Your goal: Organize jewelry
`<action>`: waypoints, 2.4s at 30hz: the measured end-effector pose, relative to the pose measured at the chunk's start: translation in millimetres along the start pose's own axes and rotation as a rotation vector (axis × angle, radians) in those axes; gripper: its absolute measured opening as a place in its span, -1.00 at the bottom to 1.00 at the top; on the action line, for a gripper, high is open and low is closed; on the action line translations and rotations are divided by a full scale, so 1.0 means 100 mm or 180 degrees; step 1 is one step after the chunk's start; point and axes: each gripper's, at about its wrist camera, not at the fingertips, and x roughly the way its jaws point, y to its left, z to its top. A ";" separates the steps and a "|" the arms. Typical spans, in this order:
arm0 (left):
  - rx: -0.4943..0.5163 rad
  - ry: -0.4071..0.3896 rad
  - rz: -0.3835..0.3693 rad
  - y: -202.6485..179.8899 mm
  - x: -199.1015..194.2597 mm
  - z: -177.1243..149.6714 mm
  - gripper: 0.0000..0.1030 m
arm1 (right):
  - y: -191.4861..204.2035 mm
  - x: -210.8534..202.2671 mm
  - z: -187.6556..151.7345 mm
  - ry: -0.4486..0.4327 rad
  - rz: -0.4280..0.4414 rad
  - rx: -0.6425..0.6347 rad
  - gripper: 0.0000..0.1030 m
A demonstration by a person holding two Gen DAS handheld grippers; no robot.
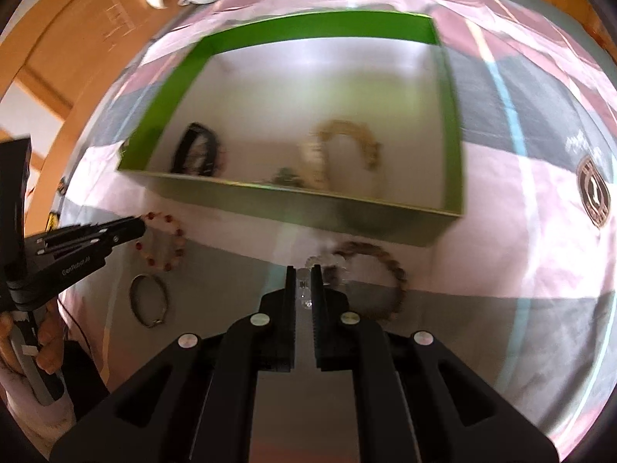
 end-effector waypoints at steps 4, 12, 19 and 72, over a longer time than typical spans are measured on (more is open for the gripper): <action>0.0152 -0.0214 -0.0101 -0.15 -0.24 -0.01 -0.86 | 0.10 -0.09 0.02 -0.0144 0.0169 -0.0105 -0.87; 0.0338 -0.0790 -0.0215 -0.33 -0.69 -0.04 -0.86 | 0.19 -0.50 0.07 -0.0637 0.0561 -0.0204 -0.87; 0.0272 -0.0887 -0.0236 -0.34 -0.81 0.12 -0.86 | 0.08 -0.65 0.20 -0.0915 0.0656 0.0054 -0.87; 0.0694 0.0157 0.0402 -0.19 0.02 -0.28 0.04 | 0.12 0.42 -0.20 0.0576 -0.0734 -0.0344 0.35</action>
